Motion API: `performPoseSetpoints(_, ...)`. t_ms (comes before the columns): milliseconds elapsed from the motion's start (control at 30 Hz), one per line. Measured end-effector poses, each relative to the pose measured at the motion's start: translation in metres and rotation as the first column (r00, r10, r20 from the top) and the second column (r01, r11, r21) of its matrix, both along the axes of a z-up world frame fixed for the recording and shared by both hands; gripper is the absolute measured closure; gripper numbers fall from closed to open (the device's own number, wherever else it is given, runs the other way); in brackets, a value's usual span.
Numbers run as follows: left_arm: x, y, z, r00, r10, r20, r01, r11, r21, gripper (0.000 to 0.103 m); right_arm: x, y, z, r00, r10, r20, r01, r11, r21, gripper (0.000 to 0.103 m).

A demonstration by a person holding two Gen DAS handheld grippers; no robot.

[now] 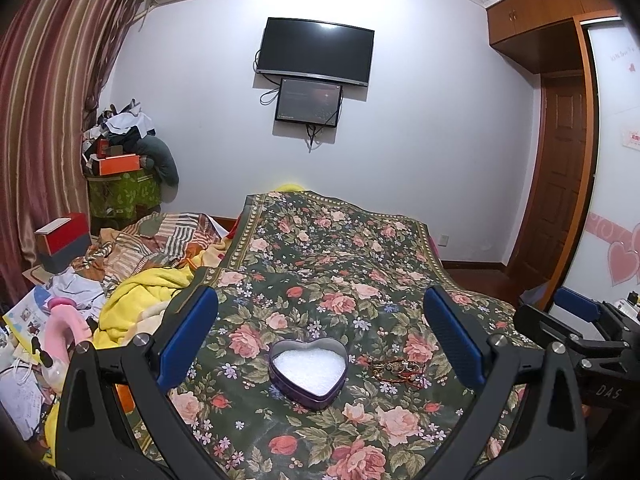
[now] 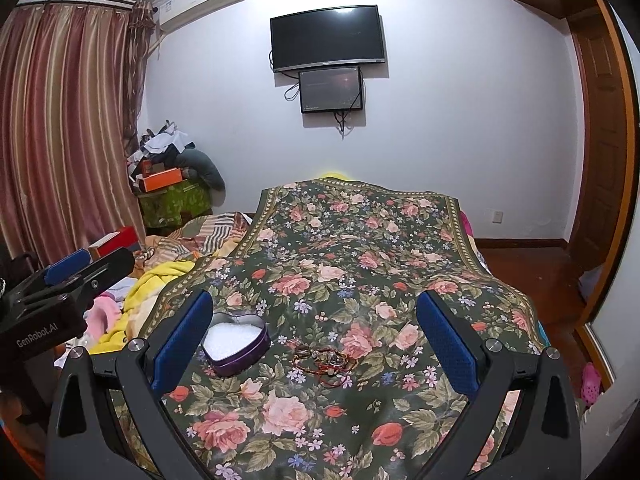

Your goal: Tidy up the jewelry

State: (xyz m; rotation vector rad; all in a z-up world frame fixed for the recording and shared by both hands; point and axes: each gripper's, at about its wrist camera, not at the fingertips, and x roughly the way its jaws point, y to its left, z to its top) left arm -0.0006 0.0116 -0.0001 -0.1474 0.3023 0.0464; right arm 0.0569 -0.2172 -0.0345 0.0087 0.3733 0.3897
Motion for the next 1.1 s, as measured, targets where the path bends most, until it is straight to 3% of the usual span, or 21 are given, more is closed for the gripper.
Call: performPoseSetpoints(1100, -0.0014, 0.0042, 0.0018, 1.0, 0.006, 0.006, -0.006, 1.0, -0.001, 0.0, 0.001, 0.0014, 0.0001, 1.0, 0.002, -0.001, -0.002, 1.0, 0.002, 0.002)
